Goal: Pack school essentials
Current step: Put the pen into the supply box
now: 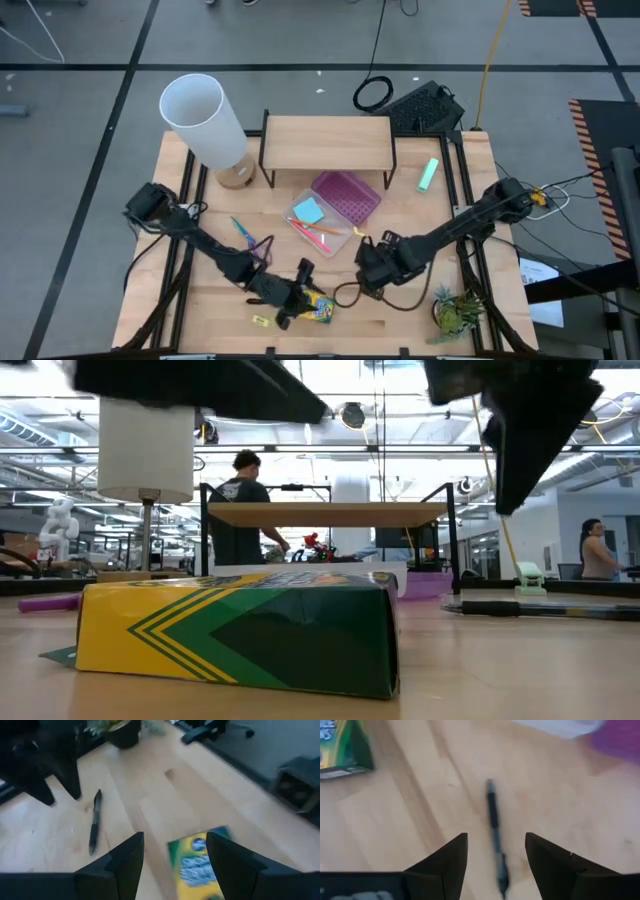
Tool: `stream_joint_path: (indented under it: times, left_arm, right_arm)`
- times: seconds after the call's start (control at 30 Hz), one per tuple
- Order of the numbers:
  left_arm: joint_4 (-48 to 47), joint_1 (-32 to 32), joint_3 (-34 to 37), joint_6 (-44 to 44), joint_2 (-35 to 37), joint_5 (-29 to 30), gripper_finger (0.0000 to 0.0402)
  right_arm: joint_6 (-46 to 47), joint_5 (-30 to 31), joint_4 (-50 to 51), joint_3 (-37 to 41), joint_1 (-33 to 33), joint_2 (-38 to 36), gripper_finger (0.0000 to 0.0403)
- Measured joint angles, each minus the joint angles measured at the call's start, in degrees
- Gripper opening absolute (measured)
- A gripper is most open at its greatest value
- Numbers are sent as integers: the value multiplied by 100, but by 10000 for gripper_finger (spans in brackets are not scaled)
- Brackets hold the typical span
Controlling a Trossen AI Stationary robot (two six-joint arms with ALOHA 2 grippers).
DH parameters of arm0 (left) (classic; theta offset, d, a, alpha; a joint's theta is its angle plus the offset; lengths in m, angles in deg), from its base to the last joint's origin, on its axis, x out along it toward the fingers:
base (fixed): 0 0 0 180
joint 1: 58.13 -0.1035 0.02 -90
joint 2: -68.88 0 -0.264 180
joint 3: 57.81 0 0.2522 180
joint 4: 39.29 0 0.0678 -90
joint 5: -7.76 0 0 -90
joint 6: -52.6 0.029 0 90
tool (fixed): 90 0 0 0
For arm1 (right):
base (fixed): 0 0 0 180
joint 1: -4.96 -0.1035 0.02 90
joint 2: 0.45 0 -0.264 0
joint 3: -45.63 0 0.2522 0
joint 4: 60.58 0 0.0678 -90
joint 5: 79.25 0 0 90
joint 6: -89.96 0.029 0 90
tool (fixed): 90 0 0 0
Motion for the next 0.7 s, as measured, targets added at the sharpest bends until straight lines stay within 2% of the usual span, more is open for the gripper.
stream_joint_path:
  times: [0.13, 0.23, 0.33, 0.4, 0.47, 0.6, 0.7]
  left_arm:
    - [537, -577, -297, 26, -609, -348, 218]
    - [527, -998, -871, 3, -1110, -696, 218]
    - [84, -1312, -1577, 17, -1653, -966, 218]
    - [-375, -1469, -2039, 67, -1971, -1059, 218]
    - [-418, -1591, -2274, 125, -2181, -1074, 218]
    - [-489, -1858, -2435, 136, -2281, -1120, 218]
    - [-572, -2041, -2496, 97, -2281, -1167, 218]
  right_arm:
    - [12, 873, 298, 0, -76, -169, 185]
    - [-55, 1751, 258, 2, -8, -259, 183]
    - [-178, 2547, 204, 1, 124, -296, 183]
    - [-271, 2827, 218, 4, 223, -347, 183]
    - [-438, 2944, 578, 9, 295, -434, 183]
    - [-28, 3330, 1069, 344, 406, -749, 183]
    - [41, 3796, 1187, 782, 523, -1306, 183]
